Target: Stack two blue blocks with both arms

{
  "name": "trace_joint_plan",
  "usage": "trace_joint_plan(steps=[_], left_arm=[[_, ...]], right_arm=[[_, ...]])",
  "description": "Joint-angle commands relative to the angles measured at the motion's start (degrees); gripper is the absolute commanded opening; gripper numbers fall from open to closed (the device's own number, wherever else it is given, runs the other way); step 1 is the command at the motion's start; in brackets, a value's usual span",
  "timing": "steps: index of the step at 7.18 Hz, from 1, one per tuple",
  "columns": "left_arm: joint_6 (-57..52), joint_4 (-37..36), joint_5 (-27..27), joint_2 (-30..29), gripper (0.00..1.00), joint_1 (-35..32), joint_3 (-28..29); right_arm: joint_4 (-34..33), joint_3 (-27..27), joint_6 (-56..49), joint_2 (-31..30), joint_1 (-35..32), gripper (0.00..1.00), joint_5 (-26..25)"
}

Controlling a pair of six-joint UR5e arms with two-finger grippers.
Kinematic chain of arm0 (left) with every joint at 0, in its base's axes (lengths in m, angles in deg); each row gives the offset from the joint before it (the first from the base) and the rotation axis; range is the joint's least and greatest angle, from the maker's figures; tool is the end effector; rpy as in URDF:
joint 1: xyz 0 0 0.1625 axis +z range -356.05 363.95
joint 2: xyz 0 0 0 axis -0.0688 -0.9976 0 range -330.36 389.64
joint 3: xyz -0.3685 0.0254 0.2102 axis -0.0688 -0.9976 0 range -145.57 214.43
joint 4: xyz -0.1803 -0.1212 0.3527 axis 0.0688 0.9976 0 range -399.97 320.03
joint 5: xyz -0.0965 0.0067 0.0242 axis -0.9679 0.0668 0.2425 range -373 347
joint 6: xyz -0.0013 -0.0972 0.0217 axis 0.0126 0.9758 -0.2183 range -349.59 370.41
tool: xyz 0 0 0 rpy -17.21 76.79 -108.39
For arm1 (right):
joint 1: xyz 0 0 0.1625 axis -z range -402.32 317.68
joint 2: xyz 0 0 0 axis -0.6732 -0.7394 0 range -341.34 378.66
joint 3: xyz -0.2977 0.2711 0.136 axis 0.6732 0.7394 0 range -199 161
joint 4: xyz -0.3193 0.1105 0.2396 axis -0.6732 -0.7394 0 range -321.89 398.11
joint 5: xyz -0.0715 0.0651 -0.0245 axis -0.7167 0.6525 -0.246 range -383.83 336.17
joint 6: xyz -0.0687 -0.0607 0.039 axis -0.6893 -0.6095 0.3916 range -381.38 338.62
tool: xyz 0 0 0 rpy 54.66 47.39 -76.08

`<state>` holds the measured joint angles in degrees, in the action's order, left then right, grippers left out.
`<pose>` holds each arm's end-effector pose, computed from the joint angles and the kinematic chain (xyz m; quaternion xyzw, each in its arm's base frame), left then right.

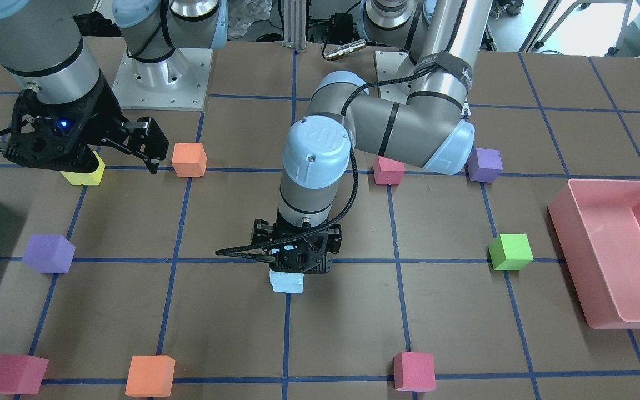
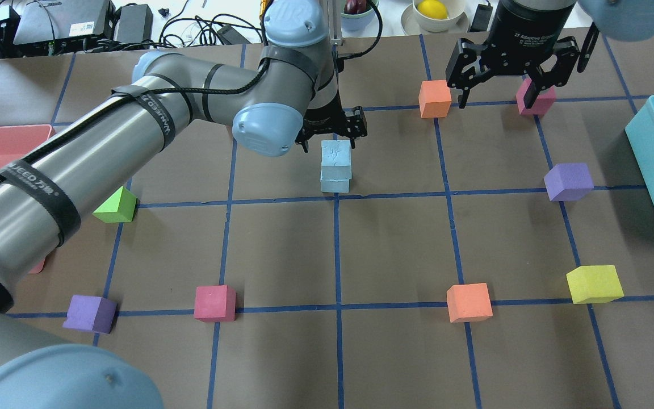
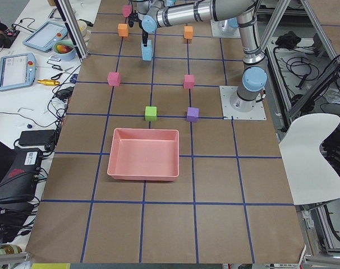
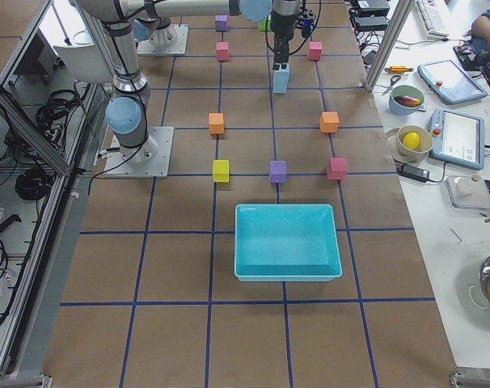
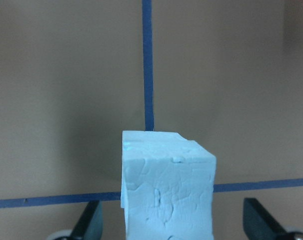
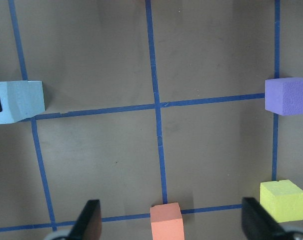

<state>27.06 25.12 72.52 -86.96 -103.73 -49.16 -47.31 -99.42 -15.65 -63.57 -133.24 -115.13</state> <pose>-0.3367 -0.5917 0.3164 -0.0106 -0.9983 0.0278 0.0494 0.1397 -0.5421 0.4917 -0.0416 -0.9988 -0.0235 0.0127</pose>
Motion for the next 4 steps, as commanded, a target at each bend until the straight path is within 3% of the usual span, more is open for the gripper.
trace_joint_plan(steps=[1, 4], left_arm=[[-8.94, 8.43, 0.35, 7.05, 1.00, 6.48, 0.70], [-19.09, 22.32, 3.58, 19.61, 1.00, 16.68, 0.79]], right_arm=[[-0.01, 0.01, -0.27, -0.04, 0.21, 1.00, 0.24], [0.60, 0.01, -7.21, -0.39, 2.93, 1.00, 1.47]])
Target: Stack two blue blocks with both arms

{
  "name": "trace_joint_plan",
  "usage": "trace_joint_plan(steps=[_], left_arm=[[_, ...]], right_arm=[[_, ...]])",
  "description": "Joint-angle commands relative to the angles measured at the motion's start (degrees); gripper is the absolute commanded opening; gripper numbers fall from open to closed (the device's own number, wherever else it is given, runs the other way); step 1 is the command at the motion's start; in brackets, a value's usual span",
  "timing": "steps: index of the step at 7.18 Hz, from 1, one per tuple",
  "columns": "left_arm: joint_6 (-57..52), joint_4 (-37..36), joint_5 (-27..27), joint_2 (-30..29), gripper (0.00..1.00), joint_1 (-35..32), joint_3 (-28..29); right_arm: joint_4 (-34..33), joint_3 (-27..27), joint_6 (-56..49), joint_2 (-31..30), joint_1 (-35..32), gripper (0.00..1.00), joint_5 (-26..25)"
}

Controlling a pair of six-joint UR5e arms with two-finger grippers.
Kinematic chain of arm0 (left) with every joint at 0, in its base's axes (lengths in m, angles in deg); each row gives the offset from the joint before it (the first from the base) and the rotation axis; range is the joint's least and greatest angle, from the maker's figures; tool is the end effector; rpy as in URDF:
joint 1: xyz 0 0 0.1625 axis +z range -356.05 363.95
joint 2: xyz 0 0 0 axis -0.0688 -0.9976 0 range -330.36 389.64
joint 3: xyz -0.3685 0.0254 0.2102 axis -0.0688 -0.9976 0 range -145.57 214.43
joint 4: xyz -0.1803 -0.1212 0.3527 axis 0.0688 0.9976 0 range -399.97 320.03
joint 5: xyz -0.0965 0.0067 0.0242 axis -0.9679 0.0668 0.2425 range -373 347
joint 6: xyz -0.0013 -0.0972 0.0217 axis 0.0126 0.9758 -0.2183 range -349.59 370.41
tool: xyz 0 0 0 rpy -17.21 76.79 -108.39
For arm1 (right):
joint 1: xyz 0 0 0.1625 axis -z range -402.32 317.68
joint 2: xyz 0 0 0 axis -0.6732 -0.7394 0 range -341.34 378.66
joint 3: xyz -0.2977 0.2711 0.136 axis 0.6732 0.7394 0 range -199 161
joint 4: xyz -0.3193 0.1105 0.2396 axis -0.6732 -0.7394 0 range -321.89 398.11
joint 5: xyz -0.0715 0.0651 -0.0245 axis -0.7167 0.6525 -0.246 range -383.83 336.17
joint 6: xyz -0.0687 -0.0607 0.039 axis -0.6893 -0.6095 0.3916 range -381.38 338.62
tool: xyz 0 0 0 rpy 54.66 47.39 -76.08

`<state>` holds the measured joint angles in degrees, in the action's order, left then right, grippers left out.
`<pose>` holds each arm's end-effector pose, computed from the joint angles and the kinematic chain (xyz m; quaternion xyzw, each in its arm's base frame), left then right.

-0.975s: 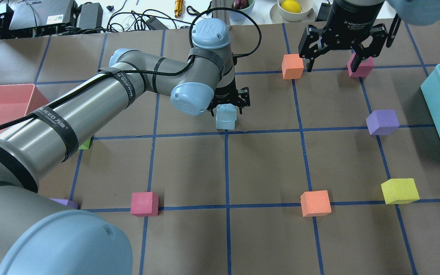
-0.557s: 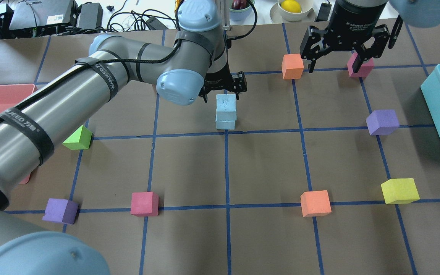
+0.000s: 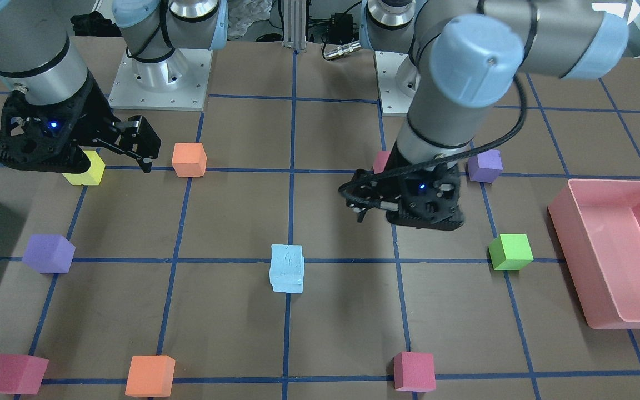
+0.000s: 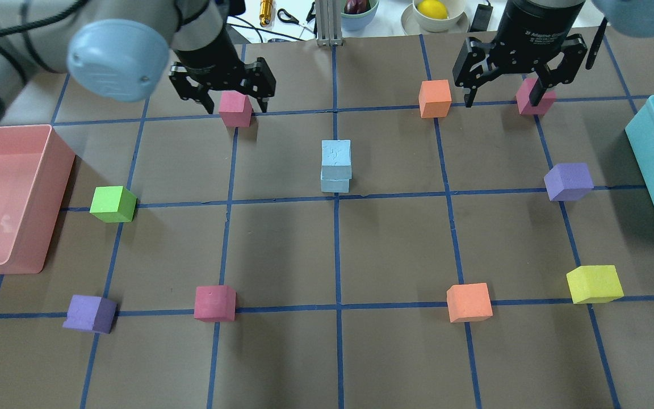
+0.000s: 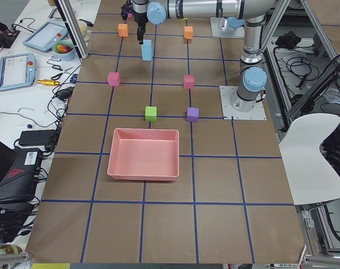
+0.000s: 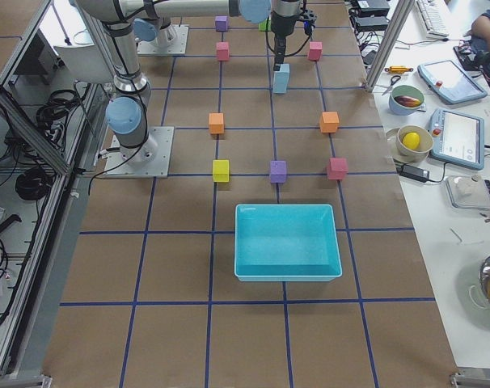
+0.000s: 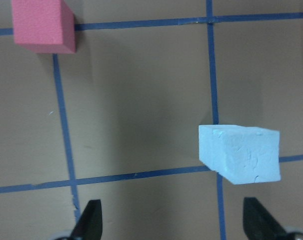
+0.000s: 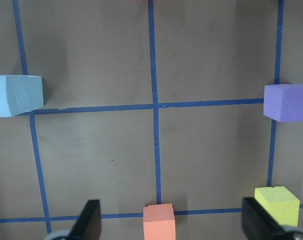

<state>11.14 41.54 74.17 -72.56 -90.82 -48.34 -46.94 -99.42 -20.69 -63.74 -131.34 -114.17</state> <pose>-0.1865 -0.5727 0.4508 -0.0360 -0.9986 0.0295 0.0261 0.1233 -0.5448 0.4926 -0.0144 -0.9996 -0.0260 0.0029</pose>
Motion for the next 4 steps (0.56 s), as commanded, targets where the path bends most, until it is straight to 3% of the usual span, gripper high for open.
trace_joint_plan(steps=[1, 2, 4], left_arm=[[-4.49, 10.29, 2.03, 9.08, 1.00, 5.80, -0.28], [-4.51, 13.82, 2.12, 12.69, 1.00, 6.52, -0.81], [-3.81, 12.29, 1.34, 13.78, 1.00, 7.75, -2.12]], right_arm=[[0.23, -0.09, -2.18, -0.83, 1.22, 1.00, 0.51], [-0.03, -0.09, -2.35, -0.93, 1.13, 1.00, 0.42], [0.05, -0.18, -2.70, -1.01, 1.13, 1.00, 0.25]])
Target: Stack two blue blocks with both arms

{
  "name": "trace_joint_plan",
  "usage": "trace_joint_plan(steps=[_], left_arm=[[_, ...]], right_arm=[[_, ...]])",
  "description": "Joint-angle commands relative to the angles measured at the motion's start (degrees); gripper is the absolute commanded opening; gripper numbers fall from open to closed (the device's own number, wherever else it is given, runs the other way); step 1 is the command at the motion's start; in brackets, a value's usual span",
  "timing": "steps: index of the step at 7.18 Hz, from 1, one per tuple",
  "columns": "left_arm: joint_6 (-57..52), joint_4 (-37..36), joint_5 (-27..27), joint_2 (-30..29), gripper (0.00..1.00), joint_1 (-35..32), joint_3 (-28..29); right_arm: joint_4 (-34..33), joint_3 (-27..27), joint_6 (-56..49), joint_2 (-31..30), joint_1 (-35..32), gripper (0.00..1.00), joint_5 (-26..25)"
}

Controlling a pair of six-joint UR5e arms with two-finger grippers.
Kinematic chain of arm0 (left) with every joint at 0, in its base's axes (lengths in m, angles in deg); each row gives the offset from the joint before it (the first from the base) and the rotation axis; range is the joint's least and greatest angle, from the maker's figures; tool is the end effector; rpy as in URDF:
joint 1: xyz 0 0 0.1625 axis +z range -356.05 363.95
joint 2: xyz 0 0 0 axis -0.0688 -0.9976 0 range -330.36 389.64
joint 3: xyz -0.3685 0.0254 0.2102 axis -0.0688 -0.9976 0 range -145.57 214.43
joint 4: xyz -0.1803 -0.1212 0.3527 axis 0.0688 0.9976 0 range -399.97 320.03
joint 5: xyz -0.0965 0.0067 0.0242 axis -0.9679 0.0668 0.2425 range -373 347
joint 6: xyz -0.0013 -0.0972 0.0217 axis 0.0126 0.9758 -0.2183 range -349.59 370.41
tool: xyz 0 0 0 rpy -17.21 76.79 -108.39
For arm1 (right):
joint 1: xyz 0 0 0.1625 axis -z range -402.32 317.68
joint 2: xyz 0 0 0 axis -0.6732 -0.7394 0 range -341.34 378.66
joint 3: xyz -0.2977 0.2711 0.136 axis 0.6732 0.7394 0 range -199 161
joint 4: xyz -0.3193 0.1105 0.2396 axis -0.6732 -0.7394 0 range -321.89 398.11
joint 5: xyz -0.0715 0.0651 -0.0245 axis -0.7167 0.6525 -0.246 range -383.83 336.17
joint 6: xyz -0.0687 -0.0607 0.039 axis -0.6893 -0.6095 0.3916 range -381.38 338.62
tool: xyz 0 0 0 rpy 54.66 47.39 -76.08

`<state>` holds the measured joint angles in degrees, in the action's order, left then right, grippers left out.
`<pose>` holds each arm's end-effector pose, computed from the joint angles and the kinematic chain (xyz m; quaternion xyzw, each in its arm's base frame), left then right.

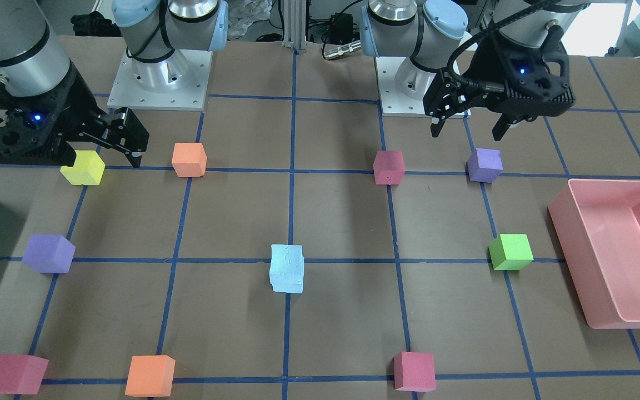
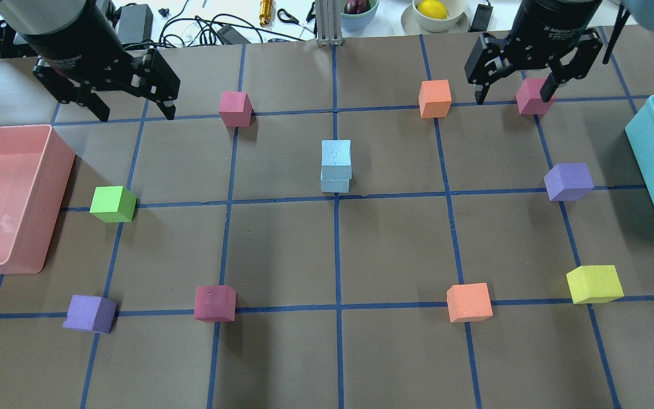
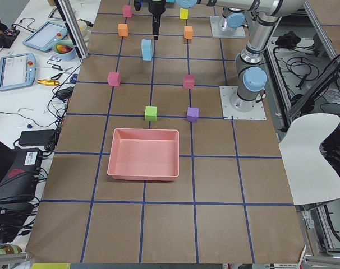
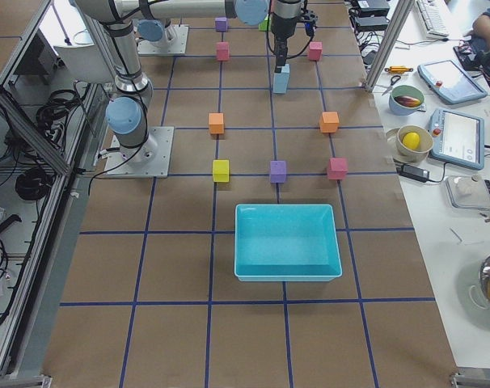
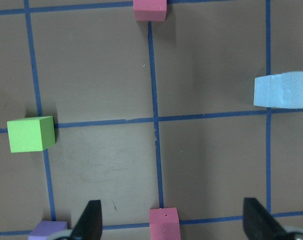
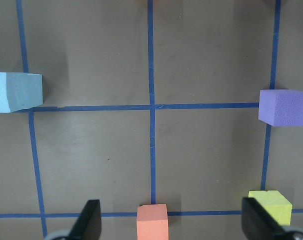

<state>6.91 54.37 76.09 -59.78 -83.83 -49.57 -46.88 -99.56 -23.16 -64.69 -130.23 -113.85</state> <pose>-0.1158 -0.4938 0.5368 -0.0113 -0.9997 0.0200 0.0069 0.1135 -0.5412 0.5003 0.0026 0.9998 0.0194 0.0005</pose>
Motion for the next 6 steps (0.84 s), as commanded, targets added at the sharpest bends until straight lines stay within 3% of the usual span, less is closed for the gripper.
trace_joint_plan(steps=[1, 6], left_arm=[[-0.36, -3.34, -0.15, 0.83, 1.00, 0.77, -1.16], [-0.36, -3.72, -0.58, 1.53, 1.00, 0.59, -1.78]], right_arm=[[-0.09, 0.05, -0.07, -0.07, -0.07, 1.00, 0.02], [-0.18, -0.04, -0.33, -0.07, 0.02, 1.00, -0.06]])
